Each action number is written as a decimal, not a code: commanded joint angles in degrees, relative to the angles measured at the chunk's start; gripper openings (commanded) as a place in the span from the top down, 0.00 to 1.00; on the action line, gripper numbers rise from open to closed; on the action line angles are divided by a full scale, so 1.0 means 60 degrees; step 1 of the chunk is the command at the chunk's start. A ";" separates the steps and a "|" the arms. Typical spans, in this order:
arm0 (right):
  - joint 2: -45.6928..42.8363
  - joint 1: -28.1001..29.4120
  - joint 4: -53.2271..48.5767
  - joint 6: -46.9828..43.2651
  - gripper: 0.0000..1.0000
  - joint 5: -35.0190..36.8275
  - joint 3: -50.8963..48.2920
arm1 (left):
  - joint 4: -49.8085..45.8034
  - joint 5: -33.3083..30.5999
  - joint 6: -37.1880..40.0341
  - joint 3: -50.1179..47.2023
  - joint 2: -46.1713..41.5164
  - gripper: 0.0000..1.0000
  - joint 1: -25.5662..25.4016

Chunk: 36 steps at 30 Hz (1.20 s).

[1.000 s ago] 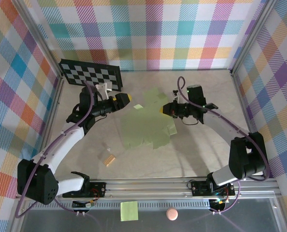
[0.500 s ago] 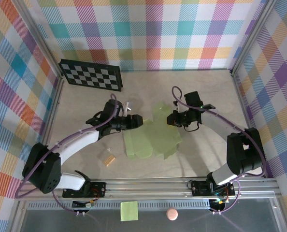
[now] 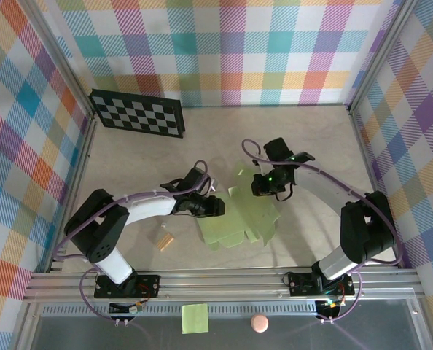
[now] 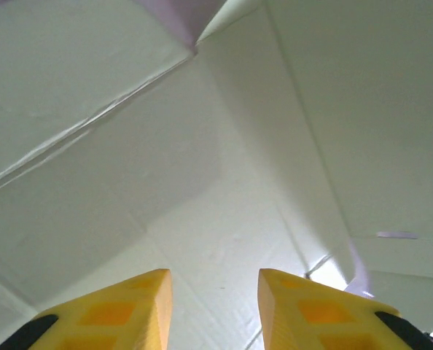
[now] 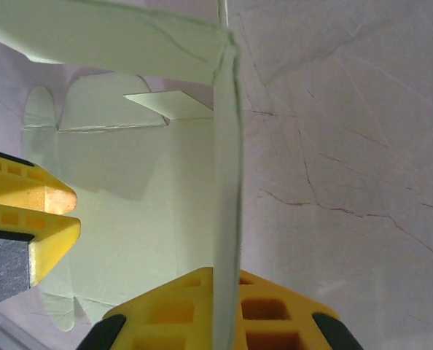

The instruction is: Fold the paper box

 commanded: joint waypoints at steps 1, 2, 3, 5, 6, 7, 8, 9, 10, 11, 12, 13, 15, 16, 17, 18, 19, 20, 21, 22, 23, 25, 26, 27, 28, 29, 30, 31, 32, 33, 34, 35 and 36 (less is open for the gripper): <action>0.0124 0.0456 -0.0812 -0.0254 1.00 0.1235 0.0367 | -0.0157 -0.0137 -0.0135 -0.0111 0.0135 0.69 -0.0096; 0.0153 0.0582 -0.0874 -0.0248 1.00 0.1406 0.0395 | -0.0135 -0.0164 -0.0138 -0.0155 0.0185 0.69 -0.0096; 0.0169 0.0708 -0.0915 -0.0204 1.00 0.1563 0.0413 | -0.0101 -0.0166 -0.0121 -0.0179 0.0254 0.70 -0.0094; 0.0220 0.0923 -0.0948 -0.0137 1.00 0.1819 0.0399 | -0.0053 -0.0166 -0.0059 -0.0208 0.0385 0.71 -0.0097; 0.0265 0.1041 -0.0942 -0.0088 1.00 0.1924 0.0387 | -0.0011 -0.0143 -0.0034 -0.0229 0.0456 0.72 -0.0097; 0.0313 0.1177 -0.0986 -0.0029 1.00 0.2040 0.0399 | 0.0042 -0.0109 -0.0008 -0.0230 0.0531 0.72 -0.0097; 0.0357 0.1277 -0.0999 0.0031 1.00 0.2119 0.0400 | 0.0072 -0.0081 0.0017 -0.0248 0.0576 0.72 -0.0097; 0.0398 0.1379 -0.0999 0.0088 1.00 0.2217 0.0399 | 0.0082 -0.0055 0.0055 -0.0249 0.0642 0.73 -0.0097; 0.0446 0.1470 -0.1015 0.0181 1.00 0.2310 0.0384 | 0.0095 -0.0036 0.0086 -0.0243 0.0689 0.73 -0.0086; 0.0495 0.1511 -0.1038 0.0247 1.00 0.2414 0.0384 | 0.0122 -0.0005 0.0138 -0.0255 0.0700 0.73 -0.0096; 0.0542 0.1581 -0.1042 0.0293 1.00 0.2519 0.0377 | 0.0138 0.0021 0.0184 -0.0265 0.0704 0.73 -0.0096; 0.0587 0.1622 -0.1021 0.0355 1.00 0.2607 0.0370 | 0.0145 0.0018 0.0272 -0.0288 0.0702 0.73 -0.0095; 0.0728 0.1708 -0.1023 0.0438 1.00 0.2724 0.0383 | 0.0134 -0.0058 0.0426 -0.0306 0.0670 0.73 -0.0083; 0.0805 0.1745 -0.1054 0.0444 1.00 0.2749 0.0433 | 0.0082 -0.0102 0.0491 -0.0284 0.0654 0.74 -0.0077; 0.0897 0.1796 -0.1114 0.0493 1.00 0.2808 0.0491 | 0.0069 -0.0107 0.0570 -0.0243 0.0654 0.73 -0.0078; 0.0968 0.1858 -0.1142 0.0527 1.00 0.2886 0.0529 | 0.0080 -0.0093 0.0671 -0.0223 0.0648 0.73 -0.0081; 0.1038 0.1919 -0.1160 0.0557 1.00 0.2967 0.0566 | 0.0068 -0.0095 0.0753 -0.0189 0.0612 0.73 -0.0067; 0.1076 0.1941 -0.1174 0.0588 1.00 0.3035 0.0585 | 0.0101 -0.0114 0.0835 -0.0178 0.0581 0.73 -0.0067; 0.1123 0.1973 -0.1197 0.0623 1.00 0.3037 0.0589 | 0.0168 -0.0118 0.0885 -0.0166 0.0541 0.73 -0.0045; 0.1153 0.1993 -0.1200 0.0667 1.00 0.3072 0.0608 | 0.0253 -0.0122 0.0915 -0.0164 0.0479 0.73 -0.0009; 0.1153 0.2008 -0.1195 0.0677 1.00 0.3146 0.0608 | 0.0318 -0.0122 0.0939 -0.0166 0.0403 0.74 0.0029; 0.1151 0.2034 -0.1194 0.0701 1.00 0.3300 0.0629 | 0.0470 -0.0145 0.1014 -0.0210 0.0097 0.73 0.0132; 0.1124 0.2030 -0.1192 0.0700 1.00 0.3351 0.0647 | 0.0501 -0.0183 0.1065 -0.0229 -0.0091 0.74 0.0185; 0.1097 0.2026 -0.1213 0.0660 1.00 0.3406 0.0674 | 0.0535 -0.0247 0.1142 -0.0237 -0.0344 0.73 0.0259; 0.1056 0.2027 -0.1218 0.0616 1.00 0.3441 0.0703 | 0.0514 -0.0340 0.1290 -0.0246 -0.0615 0.73 0.0333; 0.0989 0.2026 -0.1234 0.0570 1.00 0.3470 0.0720 | 0.0501 -0.0503 0.1424 -0.0240 -0.0918 0.73 0.0395; 0.0890 0.2021 -0.1238 0.0511 1.00 0.3513 0.0736 | 0.0435 -0.0740 0.1586 -0.0239 -0.1239 0.72 0.0450; 0.0776 0.2026 -0.1215 0.0418 1.00 0.3530 0.0723 | 0.0333 -0.1034 0.1808 -0.0195 -0.1531 0.71 0.0521; 0.0685 0.2026 -0.1212 0.0349 1.00 0.3565 0.0739 | 0.0237 -0.1259 0.2015 -0.0153 -0.1764 0.70 0.0585; 0.0596 0.2027 -0.1222 0.0243 1.00 0.3585 0.0736 | 0.0158 -0.1528 0.2283 -0.0113 -0.2017 0.70 0.0666; 0.0496 0.2026 -0.1242 0.0155 1.00 0.3637 0.0736 | 0.0108 -0.1839 0.2500 -0.0062 -0.2225 0.68 0.0754; 0.0420 0.2026 -0.1239 0.0044 1.00 0.3675 0.0730 | 0.0059 -0.2044 0.2725 -0.0004 -0.2369 0.68 0.0833; 0.0317 0.2026 -0.1235 -0.0100 1.00 0.3712 0.0700 | 0.0030 -0.2211 0.3078 0.0050 -0.2471 0.67 0.0937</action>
